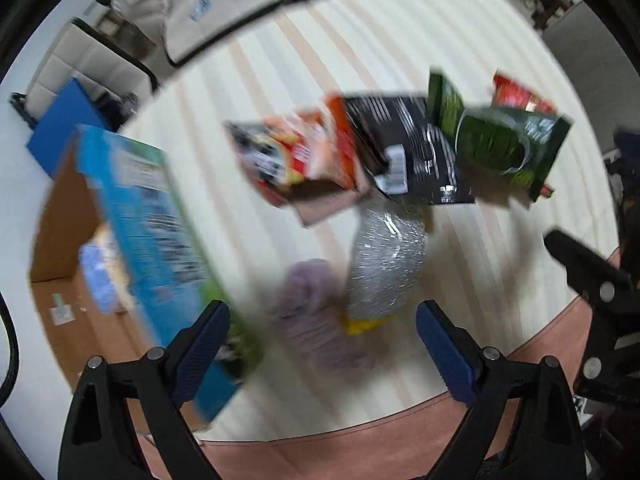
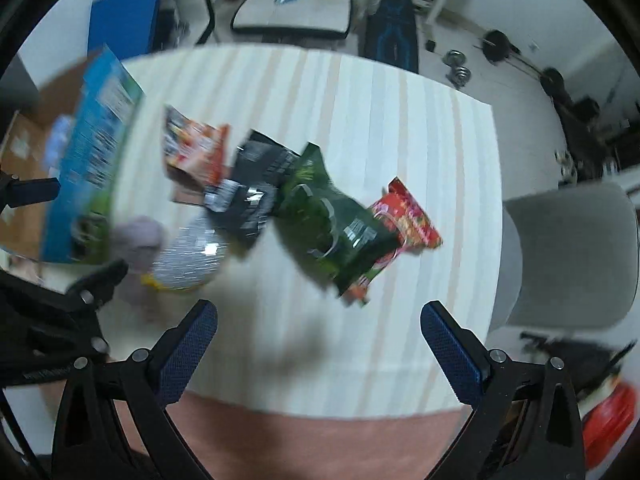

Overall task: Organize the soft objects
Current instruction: 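Grasp the silver glitter pouch with the left gripper while the right grasps the green bag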

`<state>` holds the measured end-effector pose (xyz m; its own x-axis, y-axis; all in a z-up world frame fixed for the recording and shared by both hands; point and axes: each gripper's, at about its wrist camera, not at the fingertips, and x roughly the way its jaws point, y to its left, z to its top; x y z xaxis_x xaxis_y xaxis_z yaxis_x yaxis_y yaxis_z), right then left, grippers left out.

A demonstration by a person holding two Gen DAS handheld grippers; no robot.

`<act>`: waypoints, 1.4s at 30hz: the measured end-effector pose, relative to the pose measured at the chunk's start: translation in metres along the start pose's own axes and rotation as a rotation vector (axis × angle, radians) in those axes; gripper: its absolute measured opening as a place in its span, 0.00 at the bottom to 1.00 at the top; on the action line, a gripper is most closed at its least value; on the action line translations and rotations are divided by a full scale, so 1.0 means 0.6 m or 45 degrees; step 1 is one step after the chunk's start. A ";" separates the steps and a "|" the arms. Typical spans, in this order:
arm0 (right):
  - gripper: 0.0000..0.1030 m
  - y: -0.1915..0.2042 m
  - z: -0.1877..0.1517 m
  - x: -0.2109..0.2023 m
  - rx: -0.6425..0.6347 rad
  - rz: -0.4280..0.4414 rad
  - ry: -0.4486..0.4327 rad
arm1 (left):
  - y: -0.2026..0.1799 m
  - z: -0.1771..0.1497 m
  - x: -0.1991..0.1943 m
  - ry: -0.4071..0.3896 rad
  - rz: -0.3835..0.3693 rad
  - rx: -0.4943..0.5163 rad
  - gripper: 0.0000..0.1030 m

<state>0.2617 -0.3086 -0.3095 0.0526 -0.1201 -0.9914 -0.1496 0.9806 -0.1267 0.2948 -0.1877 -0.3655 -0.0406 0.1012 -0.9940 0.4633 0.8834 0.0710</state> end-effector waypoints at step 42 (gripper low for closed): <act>0.67 -0.125 -0.138 0.212 0.610 0.284 0.233 | -0.043 -0.085 0.120 0.097 -0.237 -0.285 0.30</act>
<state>0.1978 -0.4103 -0.4286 -0.1078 0.1152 -0.9875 0.3306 0.9409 0.0737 0.2350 -0.1797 -0.4350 -0.1767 -0.0456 -0.9832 0.2351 0.9681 -0.0871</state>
